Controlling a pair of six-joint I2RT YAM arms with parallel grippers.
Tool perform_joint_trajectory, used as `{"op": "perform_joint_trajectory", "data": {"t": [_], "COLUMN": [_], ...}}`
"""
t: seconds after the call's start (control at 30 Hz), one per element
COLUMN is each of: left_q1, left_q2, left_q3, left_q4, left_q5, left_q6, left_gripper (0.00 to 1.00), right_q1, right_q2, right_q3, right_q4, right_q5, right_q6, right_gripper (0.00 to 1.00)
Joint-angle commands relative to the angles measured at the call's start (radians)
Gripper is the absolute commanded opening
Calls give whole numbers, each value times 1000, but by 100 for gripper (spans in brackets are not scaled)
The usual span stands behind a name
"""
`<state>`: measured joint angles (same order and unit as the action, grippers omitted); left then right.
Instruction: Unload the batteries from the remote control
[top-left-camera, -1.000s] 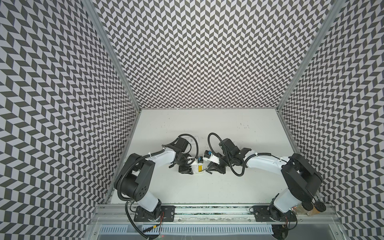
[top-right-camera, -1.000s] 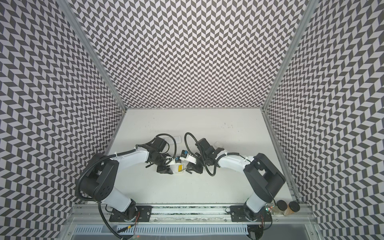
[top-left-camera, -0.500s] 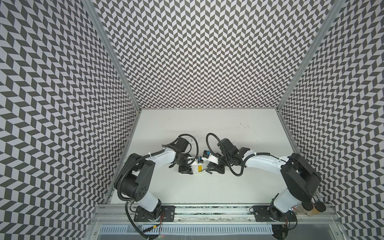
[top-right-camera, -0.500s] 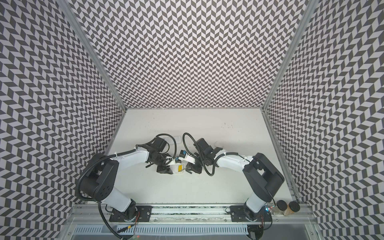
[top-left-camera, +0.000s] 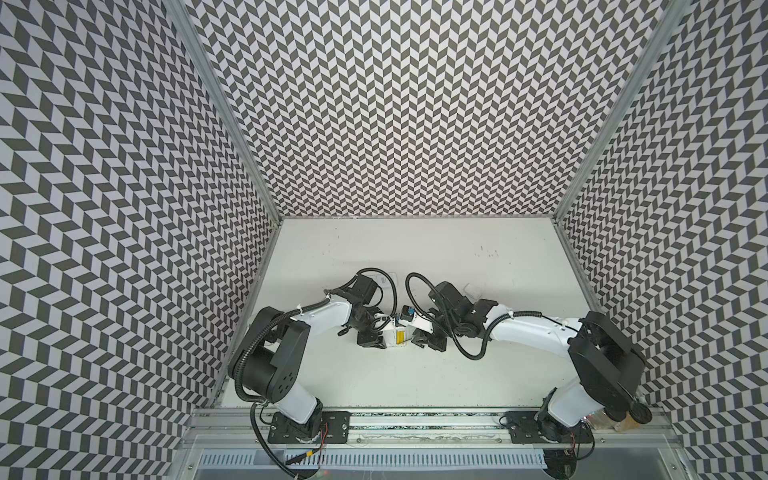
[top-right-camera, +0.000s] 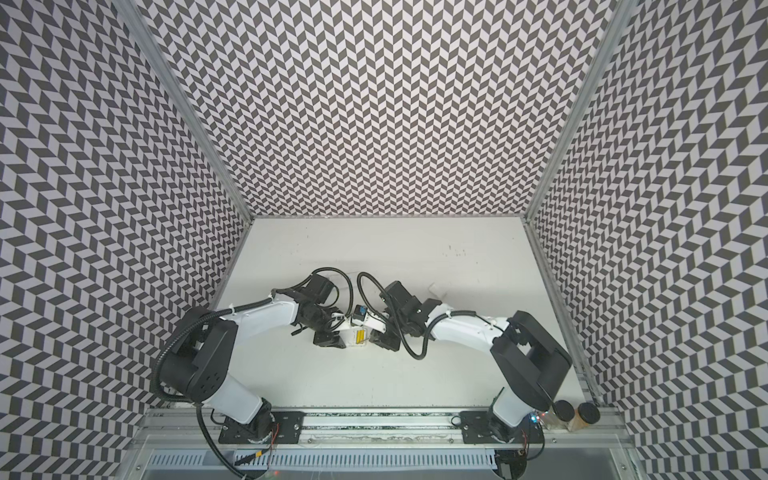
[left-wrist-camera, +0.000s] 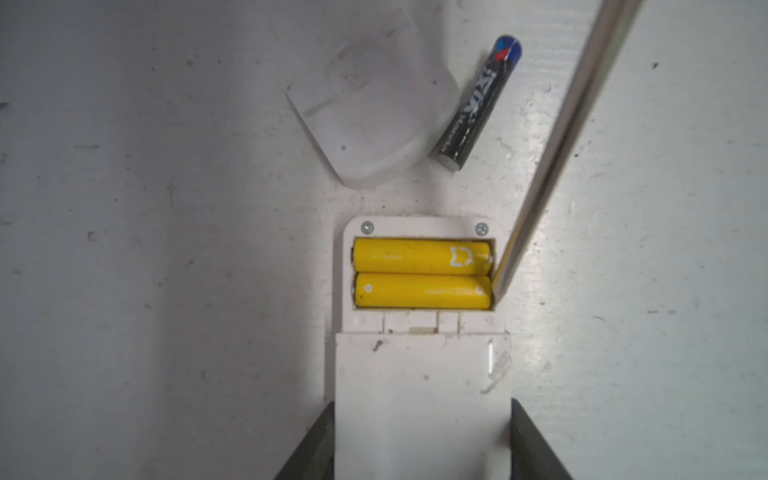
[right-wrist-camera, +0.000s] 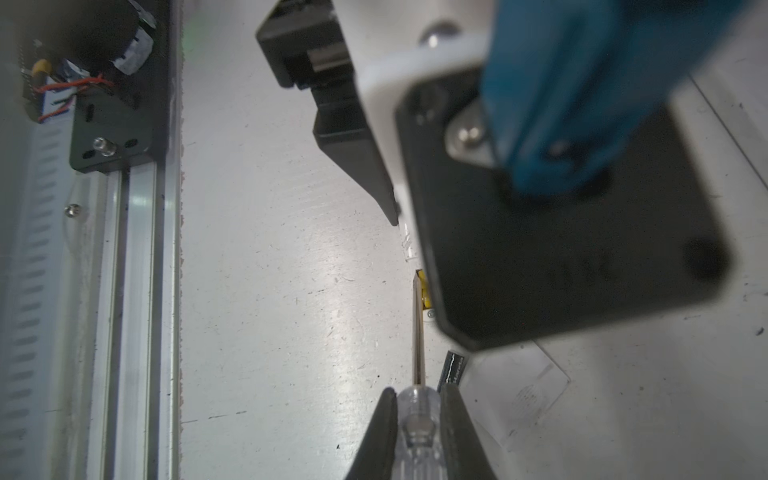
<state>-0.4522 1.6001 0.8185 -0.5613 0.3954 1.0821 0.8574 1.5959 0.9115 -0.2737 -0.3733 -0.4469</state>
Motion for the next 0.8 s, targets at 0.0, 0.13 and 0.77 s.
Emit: {"op": "perform_joint_trajectory", "data": {"t": [0.0, 0.13, 0.77], "left_q1": [-11, -11, -12], "left_q2": [16, 18, 12], "left_q3": [8, 8, 1], "left_q4": [8, 8, 8], "left_q5": [5, 11, 17], "left_q6": [-16, -16, -13], "left_gripper": [45, 45, 45], "right_q1": [38, 72, 129], "right_q2": [29, 2, -98], "right_q3": [-74, -117, -217], "right_q4": [129, 234, 510], "right_q5": [176, 277, 485], "right_q6": [52, 113, 154], "right_gripper": [0, 0, 0]}}
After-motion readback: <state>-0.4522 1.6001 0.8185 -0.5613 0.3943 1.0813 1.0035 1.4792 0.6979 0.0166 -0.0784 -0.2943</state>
